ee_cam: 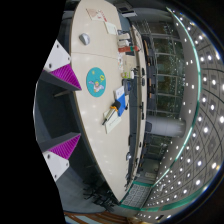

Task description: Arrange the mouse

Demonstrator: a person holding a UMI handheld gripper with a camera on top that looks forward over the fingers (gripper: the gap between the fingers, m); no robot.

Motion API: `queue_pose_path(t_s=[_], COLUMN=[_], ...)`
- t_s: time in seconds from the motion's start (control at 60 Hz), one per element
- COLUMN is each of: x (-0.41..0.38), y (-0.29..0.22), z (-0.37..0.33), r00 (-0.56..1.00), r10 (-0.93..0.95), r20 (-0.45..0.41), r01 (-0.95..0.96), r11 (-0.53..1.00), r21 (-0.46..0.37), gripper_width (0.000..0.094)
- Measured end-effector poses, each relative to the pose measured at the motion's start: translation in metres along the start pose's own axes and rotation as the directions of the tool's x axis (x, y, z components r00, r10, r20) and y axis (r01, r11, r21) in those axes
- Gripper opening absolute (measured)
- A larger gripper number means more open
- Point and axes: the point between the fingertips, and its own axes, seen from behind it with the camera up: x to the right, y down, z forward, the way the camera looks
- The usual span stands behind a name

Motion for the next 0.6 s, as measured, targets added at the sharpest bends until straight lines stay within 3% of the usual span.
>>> queue_pose_path(t_s=[0.283,0.6], x=[-0.049,-0.24], y=[0.056,0.13], z=[0.015,0.049], r00=[0.998,0.972], r10=[-0.038,-0.002], r20=[0.04,0.234], r01=[0.041,0.039], r11=[0.996,0.987], r21=[-0.076,-0.154], gripper_width=[0.0857,0.0855])
